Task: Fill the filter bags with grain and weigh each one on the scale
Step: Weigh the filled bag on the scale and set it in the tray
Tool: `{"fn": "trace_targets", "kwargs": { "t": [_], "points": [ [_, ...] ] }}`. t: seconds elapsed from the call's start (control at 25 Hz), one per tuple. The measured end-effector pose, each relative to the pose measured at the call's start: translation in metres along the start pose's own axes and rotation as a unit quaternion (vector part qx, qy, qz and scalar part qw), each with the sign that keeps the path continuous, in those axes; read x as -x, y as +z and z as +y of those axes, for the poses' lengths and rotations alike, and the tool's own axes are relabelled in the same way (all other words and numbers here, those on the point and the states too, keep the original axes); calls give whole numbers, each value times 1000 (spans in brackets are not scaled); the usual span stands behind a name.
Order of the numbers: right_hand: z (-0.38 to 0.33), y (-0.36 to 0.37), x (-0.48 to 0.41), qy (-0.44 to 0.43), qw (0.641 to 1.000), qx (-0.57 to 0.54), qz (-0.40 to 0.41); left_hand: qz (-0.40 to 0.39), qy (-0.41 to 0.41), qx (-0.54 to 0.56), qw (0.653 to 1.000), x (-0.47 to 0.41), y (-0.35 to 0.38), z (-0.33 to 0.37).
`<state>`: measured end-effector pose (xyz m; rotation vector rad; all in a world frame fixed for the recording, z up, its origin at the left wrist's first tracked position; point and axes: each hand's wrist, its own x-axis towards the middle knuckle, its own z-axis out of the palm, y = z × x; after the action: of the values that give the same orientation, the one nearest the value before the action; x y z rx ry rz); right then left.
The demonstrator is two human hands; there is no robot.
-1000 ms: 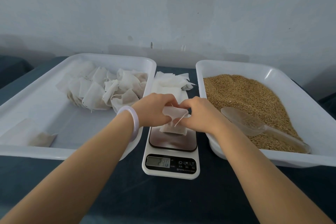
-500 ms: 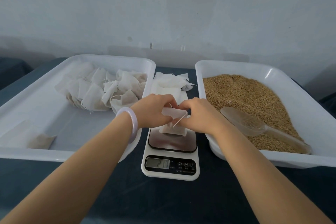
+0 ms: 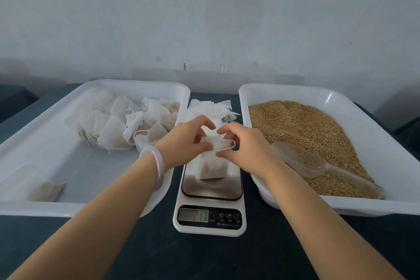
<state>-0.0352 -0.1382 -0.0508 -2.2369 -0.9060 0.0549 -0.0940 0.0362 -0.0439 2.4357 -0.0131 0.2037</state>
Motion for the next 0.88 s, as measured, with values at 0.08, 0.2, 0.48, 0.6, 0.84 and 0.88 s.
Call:
{"fn": "trace_targets", "kwargs": {
  "t": [0.08, 0.2, 0.48, 0.6, 0.84, 0.88],
  "points": [
    [1, -2, 2, -8, 1000, -20, 20, 12, 4, 18, 1000, 0, 1, -1],
    [-1, -3, 3, -59, 997, -12, 40, 36, 11, 29, 999, 1, 0, -1],
    [-2, -7, 3, -103, 993, -3, 63, 68, 23, 102, 992, 1, -1, 4],
    [-9, -12, 8, -103, 991, -66, 57, 67, 36, 128, 989, 2, -4, 5],
    [-33, -31, 13, -148, 956, -222, 121, -134, 99, 454, 875, 6, -12, 17],
    [-38, -34, 14, -158, 954, -227, 118, -167, 136, 433, 876, 5, -10, 20]
  ]
}}
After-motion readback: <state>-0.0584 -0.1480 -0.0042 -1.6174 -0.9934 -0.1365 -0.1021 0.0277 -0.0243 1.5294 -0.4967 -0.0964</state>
